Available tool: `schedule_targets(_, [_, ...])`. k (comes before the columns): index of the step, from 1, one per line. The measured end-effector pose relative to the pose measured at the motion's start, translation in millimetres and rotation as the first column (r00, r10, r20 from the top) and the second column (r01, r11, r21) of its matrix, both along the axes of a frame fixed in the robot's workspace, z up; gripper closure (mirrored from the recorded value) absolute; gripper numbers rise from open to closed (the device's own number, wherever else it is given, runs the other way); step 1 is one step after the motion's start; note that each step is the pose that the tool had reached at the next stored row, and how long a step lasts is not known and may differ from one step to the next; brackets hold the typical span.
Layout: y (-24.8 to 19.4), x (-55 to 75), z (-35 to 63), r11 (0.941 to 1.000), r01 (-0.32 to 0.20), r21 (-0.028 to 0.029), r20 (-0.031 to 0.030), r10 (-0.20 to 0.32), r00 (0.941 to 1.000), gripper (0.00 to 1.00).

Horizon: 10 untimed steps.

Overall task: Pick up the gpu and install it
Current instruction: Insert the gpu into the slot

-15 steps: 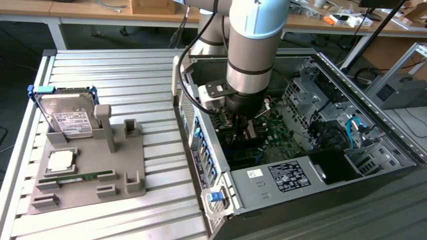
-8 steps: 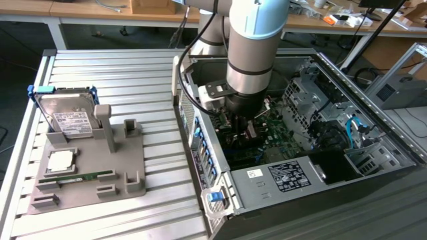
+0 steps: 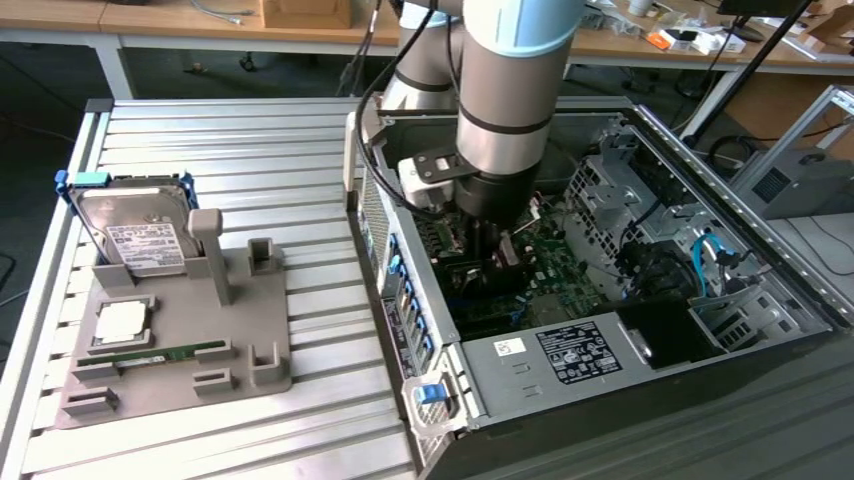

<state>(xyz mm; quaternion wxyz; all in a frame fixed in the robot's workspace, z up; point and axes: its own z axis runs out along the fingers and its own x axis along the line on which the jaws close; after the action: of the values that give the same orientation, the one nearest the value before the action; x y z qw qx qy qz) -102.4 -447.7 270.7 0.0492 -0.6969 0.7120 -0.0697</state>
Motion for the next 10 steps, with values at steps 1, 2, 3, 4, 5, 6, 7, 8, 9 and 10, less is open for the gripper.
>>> schedule_targets(1, [0.8, -0.1, 8.8, 1.0000, 0.000, 0.0001, 0.0011, 0.000, 1.0000, 0.48])
schedule_targets(2, [1.8, -0.1, 14.5, 1.0000, 0.000, -0.0001, 0.0016, 0.000, 1.0000, 0.48])
schedule_targets(3, [3.4, 0.0, 19.3, 1.0000, 0.000, 0.0000, 0.0020, 0.000, 1.0000, 0.48])
schedule_targets(4, [6.4, 0.0, 24.2, 1.0000, 0.000, -0.0007, 0.0021, 0.000, 1.0000, 0.49])
schedule_targets(5, [9.3, 0.0, 28.8, 1.0000, 0.000, -0.0016, 0.0020, 0.000, 1.0000, 0.56])
schedule_targets(6, [11.1, 0.0, 32.4, 1.0000, 0.000, -0.0016, 0.0022, 0.000, 1.0000, 0.56])
schedule_targets(7, [13.3, 0.0, 35.9, 1.0000, 0.000, -0.0015, 0.0023, 0.000, 1.0000, 0.62])
schedule_targets(8, [16.3, -0.1, 40.9, 1.0000, 0.000, -0.0016, 0.0025, 0.000, 1.0000, 0.62])
schedule_targets(9, [18.1, -0.1, 43.7, 1.0000, 0.000, -0.0015, 0.0030, 0.000, 1.0000, 0.80])
schedule_targets(10, [18.6, -0.2, 44.9, 1.0000, 0.000, -0.0015, 0.0035, 0.000, 1.0000, 0.80])
